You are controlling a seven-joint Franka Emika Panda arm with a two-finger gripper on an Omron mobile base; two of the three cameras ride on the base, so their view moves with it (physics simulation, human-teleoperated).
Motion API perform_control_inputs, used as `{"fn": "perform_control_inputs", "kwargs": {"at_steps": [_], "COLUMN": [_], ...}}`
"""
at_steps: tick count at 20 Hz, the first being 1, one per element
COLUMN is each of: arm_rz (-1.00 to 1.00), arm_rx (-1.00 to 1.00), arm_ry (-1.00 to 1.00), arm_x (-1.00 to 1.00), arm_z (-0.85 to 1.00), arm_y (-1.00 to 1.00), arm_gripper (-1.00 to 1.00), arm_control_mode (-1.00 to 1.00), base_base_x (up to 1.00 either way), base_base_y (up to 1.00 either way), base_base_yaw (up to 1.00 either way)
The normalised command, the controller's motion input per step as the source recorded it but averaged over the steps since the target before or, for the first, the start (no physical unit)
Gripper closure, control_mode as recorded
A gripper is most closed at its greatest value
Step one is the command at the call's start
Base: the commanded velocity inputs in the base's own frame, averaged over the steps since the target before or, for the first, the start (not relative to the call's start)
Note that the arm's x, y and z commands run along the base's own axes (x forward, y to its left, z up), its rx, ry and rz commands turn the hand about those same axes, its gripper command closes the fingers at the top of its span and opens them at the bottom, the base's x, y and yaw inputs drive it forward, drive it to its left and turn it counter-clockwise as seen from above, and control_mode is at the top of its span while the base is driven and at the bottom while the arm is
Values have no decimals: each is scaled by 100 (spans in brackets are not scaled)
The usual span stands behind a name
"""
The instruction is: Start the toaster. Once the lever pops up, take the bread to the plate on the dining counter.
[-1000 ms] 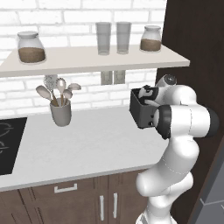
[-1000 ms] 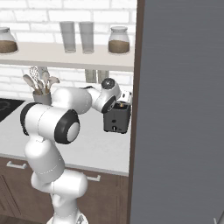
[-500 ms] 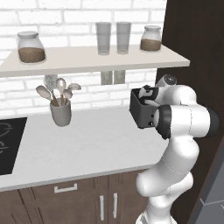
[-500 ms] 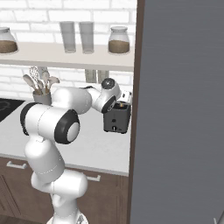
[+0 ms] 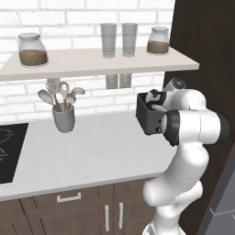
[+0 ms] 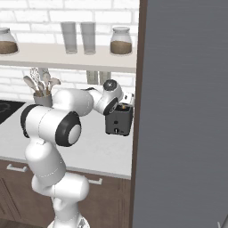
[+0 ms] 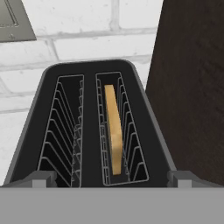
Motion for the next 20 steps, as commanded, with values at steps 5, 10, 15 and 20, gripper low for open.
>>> {"fn": "perform_control_inputs", "kwargs": {"at_steps": [5, 10, 15, 20], "arm_rz": [0, 0, 0, 0], "arm_rx": [0, 0, 0, 0], "arm_ry": [0, 0, 0, 0], "arm_x": [0, 0, 0, 0], "arm_z": [0, 0, 0, 0], "arm_y": [0, 0, 0, 0], "arm_gripper": [-100, -100, -100, -100], "arm_control_mode": [-100, -100, -100, -100], "base_base_x": [0, 0, 0, 0], "base_base_y": [0, 0, 0, 0], "base_base_yaw": [0, 0, 0, 0]}}
